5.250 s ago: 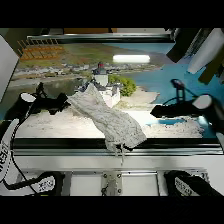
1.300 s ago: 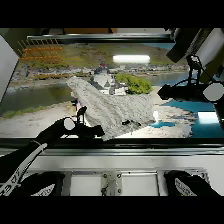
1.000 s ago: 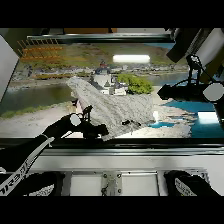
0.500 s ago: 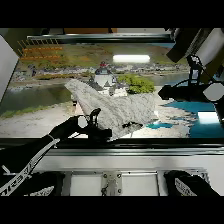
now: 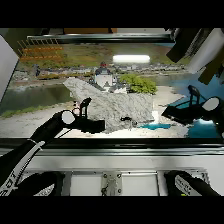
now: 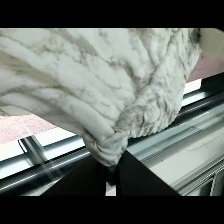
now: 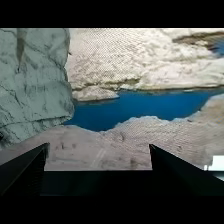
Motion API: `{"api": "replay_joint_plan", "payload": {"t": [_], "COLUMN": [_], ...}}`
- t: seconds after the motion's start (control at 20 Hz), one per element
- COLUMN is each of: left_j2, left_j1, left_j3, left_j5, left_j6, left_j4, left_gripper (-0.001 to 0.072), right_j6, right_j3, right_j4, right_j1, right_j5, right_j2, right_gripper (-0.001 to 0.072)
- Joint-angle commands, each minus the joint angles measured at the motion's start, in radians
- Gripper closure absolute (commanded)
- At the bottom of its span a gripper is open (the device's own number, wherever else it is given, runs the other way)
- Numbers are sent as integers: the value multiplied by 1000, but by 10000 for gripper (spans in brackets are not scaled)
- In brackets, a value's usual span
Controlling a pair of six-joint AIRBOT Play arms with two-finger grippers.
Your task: Fold the clothes and pants, and hang the long-sleeved shirts on hangers.
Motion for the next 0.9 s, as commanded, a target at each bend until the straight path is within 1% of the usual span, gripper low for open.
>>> {"api": "replay_joint_plan", "payload": {"t": [0.0, 0.15, 0.2, 0.3, 0.35, 0.4, 0.5, 0.55, 0.65, 0.75, 0.85], "left_j2": [-12, -43, -48, -48, -48, -48, -39, -16, 64, 153, 237], "left_j1": [-8, -10, -9, -9, -9, -9, -1, 16, 84, 158, 190], "left_j3": [1, 1, 1, 2, 1, 1, 2, 5, 63, 191, 345], "left_j5": [-12, -49, -51, -45, -45, -45, -45, -40, -61, -98, -103], "left_j6": [3, 3, 3, 3, 3, 3, 3, 3, 3, 2, 2], "left_j4": [-3, -3, -2, -3, -2, -2, 0, 0, 0, -4, -5], "left_gripper": [685, 685, 685, 685, 685, 685, 685, 686, 686, 686, 686], "right_j6": [-133, -273, -307, -335, -336, -347, -385, -384, -381, -338, -294], "right_j3": [-100, -95, -92, -85, -80, -77, -51, -25, 79, 231, 394], "right_j4": [216, 455, 512, 558, 557, 557, 527, 492, 389, 306, 299], "right_j1": [-11, 27, 40, 65, 73, 74, 67, 60, 42, 41, 42], "right_j5": [-118, -194, -212, -233, -242, -244, -215, -187, -80, 40, 114], "right_j2": [-122, -229, -254, -288, -295, -295, -287, -270, -207, -115, -10], "right_gripper": [-8, -8, -8, -6, 46, 208, 628, 701, 703, 703, 703]}}
